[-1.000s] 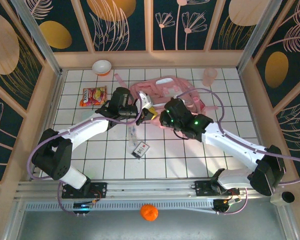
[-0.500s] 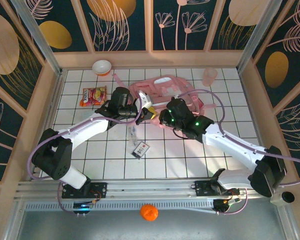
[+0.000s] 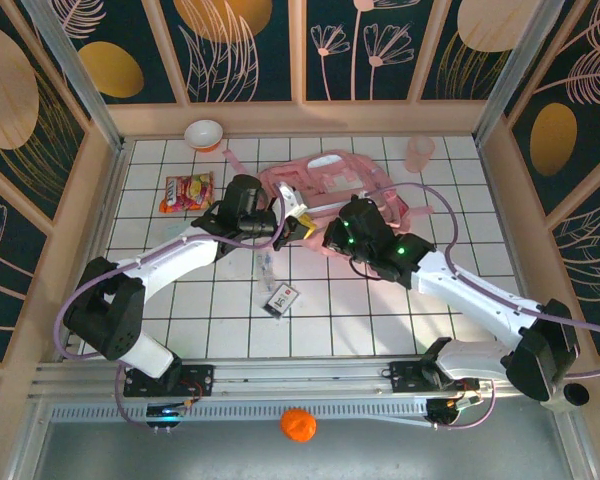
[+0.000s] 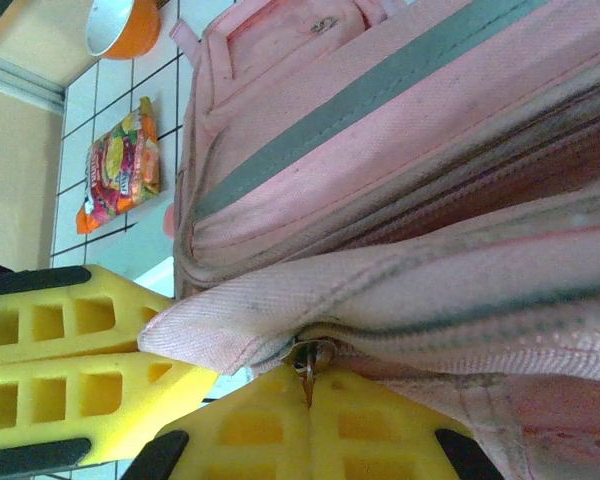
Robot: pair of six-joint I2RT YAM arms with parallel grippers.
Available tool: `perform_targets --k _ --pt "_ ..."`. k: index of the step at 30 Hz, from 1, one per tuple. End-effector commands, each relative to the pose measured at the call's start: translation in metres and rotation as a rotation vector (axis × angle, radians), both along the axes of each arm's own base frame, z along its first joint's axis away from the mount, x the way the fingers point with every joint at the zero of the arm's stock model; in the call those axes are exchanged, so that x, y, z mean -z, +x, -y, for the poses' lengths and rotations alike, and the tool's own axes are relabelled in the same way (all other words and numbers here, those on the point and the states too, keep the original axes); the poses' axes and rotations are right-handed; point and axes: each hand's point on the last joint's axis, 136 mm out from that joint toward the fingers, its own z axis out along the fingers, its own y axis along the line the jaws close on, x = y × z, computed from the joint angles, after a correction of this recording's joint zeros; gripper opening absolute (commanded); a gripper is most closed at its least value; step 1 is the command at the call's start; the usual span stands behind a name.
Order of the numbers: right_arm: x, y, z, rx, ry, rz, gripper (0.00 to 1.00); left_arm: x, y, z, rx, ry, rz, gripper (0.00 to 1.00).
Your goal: Pack the student bag
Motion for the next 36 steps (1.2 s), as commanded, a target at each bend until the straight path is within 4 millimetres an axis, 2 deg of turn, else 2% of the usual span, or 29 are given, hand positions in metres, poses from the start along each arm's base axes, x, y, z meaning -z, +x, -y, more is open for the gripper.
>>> perform_targets --k 1,5,11,15,19,23,26,28,32,36 --pt "0.001 0.007 0.043 0.090 -0.147 0.001 0.00 -0.028 -0.004 -0.002 0.013 -0.020 0.079 0.00" --pt "0.011 0.000 0.062 -0.008 -0.164 -0.044 0.00 -0.012 -0.002 -0.013 -0.007 0.061 0.105 0.00" --pt "0.028 -0.017 0.063 -0.231 -0.208 -0.104 0.00 -0.004 0.008 -0.024 -0.043 0.092 0.121 0.00" --pt "0.038 -0.027 0.051 -0.332 -0.185 -0.153 0.00 0.001 0.013 -0.034 -0.056 0.128 0.150 0.00" --pt "0.034 -0.032 0.025 -0.421 -0.065 -0.166 0.00 -0.001 0.021 -0.046 -0.073 0.123 0.178 0.00" --pt "0.031 -0.024 0.016 -0.390 -0.016 -0.147 0.01 -0.002 0.010 -0.042 -0.001 0.109 0.160 0.00" --pt "0.018 -0.025 -0.004 -0.380 0.032 -0.111 0.28 -0.008 0.002 -0.036 0.028 0.055 0.116 0.00" --pt "0.012 -0.026 -0.014 -0.347 0.012 -0.086 0.40 -0.011 0.003 -0.034 0.018 0.027 0.097 0.00" --pt "0.011 -0.027 -0.028 -0.286 -0.083 -0.069 0.43 -0.018 0.003 -0.032 0.010 -0.009 0.084 0.00" --pt "0.020 -0.016 -0.024 -0.187 -0.207 -0.076 0.43 -0.020 0.003 -0.031 0.009 -0.022 0.076 0.00"
